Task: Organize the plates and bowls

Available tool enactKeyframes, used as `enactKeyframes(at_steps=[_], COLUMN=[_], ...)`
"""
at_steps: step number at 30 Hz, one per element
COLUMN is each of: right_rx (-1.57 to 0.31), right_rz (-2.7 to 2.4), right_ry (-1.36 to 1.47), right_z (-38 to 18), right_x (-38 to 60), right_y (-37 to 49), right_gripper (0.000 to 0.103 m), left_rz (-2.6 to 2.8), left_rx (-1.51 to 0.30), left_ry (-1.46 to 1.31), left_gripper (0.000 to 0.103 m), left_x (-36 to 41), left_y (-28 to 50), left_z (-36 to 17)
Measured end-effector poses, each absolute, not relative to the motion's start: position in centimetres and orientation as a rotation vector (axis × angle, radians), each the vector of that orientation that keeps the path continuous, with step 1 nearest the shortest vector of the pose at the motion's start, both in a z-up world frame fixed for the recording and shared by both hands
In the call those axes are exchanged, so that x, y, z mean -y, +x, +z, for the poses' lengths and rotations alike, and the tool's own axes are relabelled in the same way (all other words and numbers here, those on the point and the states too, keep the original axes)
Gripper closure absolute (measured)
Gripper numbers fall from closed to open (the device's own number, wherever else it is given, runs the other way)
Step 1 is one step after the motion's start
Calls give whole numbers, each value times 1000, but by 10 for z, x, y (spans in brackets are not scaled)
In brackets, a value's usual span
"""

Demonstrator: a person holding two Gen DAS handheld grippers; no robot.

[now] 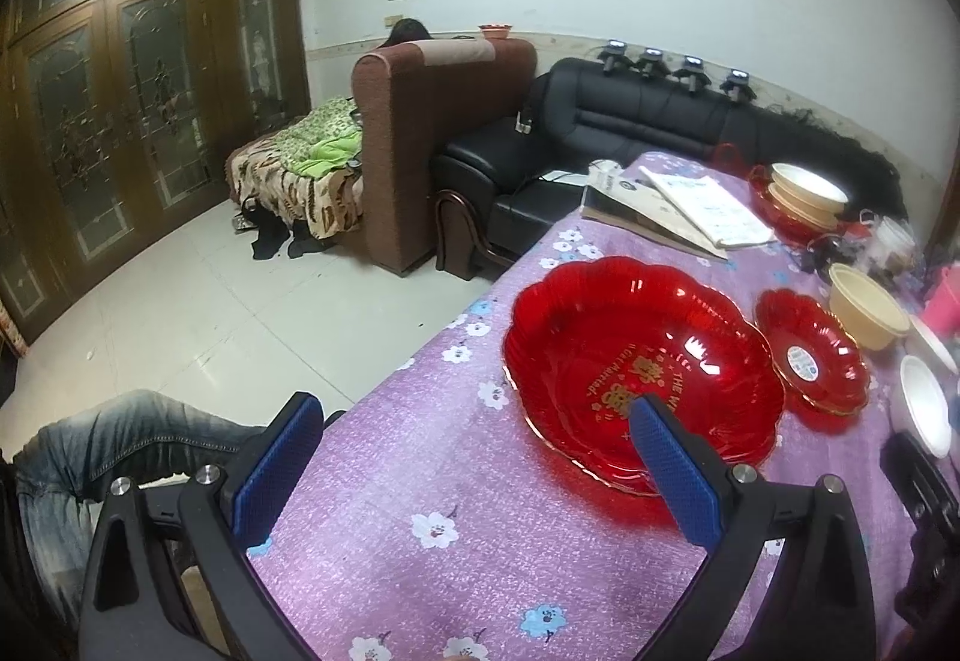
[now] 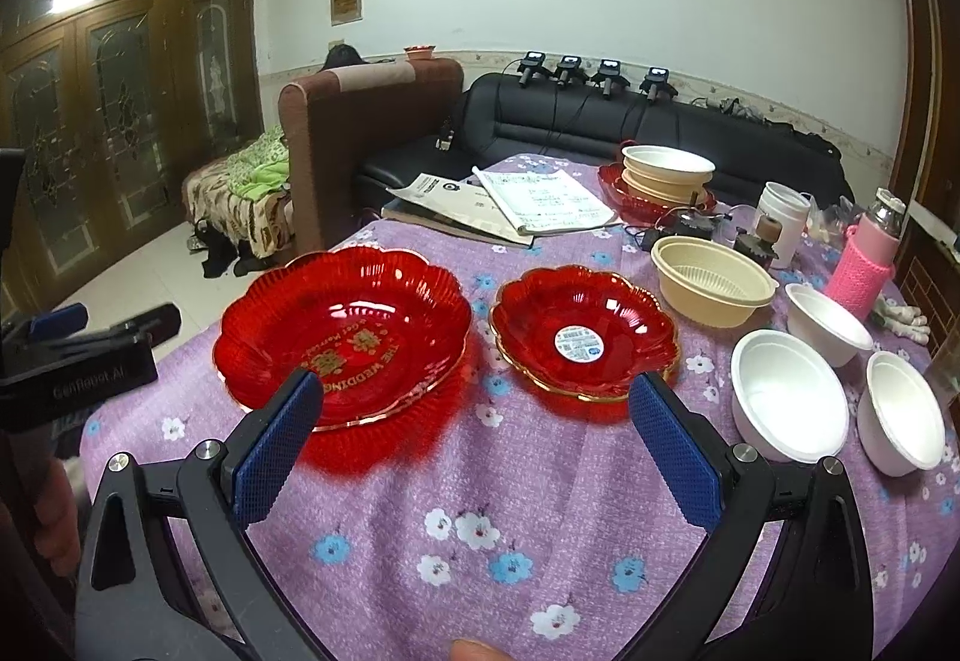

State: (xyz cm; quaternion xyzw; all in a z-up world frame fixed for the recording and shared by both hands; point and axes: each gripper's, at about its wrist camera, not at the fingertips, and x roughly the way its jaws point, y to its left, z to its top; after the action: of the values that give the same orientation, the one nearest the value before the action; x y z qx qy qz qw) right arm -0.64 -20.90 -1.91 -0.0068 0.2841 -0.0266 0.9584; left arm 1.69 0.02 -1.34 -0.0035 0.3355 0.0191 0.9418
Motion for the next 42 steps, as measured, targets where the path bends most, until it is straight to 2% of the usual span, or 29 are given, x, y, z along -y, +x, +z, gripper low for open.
enactKeyframes(at_steps=[7, 15, 19, 26, 27, 29, 42], right_rx=[-580, -712, -796, -842, -847, -864, -951], right_rz=[-87, -31, -11, -26, -27, -27, -10], right_ry=[74, 208, 269, 361, 357, 359, 400], right_z=[-30, -56, -74, -89, -90, -94, -114], right_x=[215, 227, 228, 234, 233, 232, 231], right_y=[16, 62, 82, 96, 99, 103, 125], right_gripper=[0, 0, 6, 7, 8, 17, 17], left_rz=[27, 79, 119, 150, 148, 150, 119], left_rx=[-762, -886, -924, -970, -972, -976, -1009], left_ry=[-17, -84, -109, -104, -101, -91, -79], left_gripper=[1, 1, 1, 1, 1, 1, 1], left_x=[2, -7, -11, -7, -5, -2, 11], left_y=[34, 63, 73, 86, 86, 88, 105], left_z=[-23, -45, -53, -66, -67, -68, -81])
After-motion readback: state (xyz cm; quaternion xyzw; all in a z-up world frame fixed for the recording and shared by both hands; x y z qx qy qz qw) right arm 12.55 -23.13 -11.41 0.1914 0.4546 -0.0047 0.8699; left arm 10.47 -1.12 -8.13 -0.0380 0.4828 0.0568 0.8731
